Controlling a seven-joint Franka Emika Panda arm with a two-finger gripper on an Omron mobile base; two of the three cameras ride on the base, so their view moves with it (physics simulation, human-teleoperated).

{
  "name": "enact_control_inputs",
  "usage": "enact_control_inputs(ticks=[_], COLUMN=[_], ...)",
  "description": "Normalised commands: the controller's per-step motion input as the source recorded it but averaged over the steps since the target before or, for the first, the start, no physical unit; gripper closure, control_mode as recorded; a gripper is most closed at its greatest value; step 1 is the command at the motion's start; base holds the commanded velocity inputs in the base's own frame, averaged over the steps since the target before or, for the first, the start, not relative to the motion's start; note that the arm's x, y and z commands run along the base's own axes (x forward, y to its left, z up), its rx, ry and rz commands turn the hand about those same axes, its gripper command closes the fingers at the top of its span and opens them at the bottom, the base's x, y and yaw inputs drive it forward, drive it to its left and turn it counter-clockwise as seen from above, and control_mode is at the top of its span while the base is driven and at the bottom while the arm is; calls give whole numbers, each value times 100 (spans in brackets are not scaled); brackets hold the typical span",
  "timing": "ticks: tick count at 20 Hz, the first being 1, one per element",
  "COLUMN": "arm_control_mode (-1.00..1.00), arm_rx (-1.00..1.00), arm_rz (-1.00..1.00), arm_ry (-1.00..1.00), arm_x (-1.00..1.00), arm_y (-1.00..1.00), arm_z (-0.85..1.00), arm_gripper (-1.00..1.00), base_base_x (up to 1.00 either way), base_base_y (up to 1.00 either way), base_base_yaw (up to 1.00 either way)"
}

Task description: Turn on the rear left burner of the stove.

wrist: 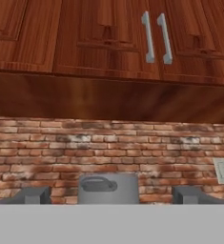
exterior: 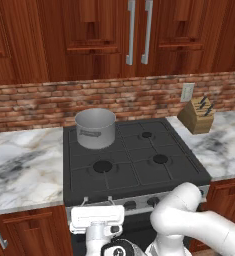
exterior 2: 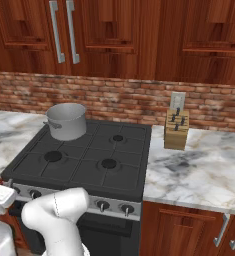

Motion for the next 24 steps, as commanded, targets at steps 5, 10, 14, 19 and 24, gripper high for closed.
enact_control_inputs(ticks=[5,10,14,19,24], arm_control_mode=[-100,-100,-100,-100,-100], arm_rx=[0,0,4,7,6], arm_rz=[0,0,0,0,0], arm_ry=[-3,0,0,1,0], arm_x=[-1,0,0,0,0], arm_y=[17,0,2,0,-2], arm_z=[-35,-9,-40,-49,-45], arm_gripper=[-100,-100,-100,-100,-100], base_base_x=[0,0,0,0,0], base_base_y=[0,0,0,0,0], base_base_yaw=[0,0,0,0,0])
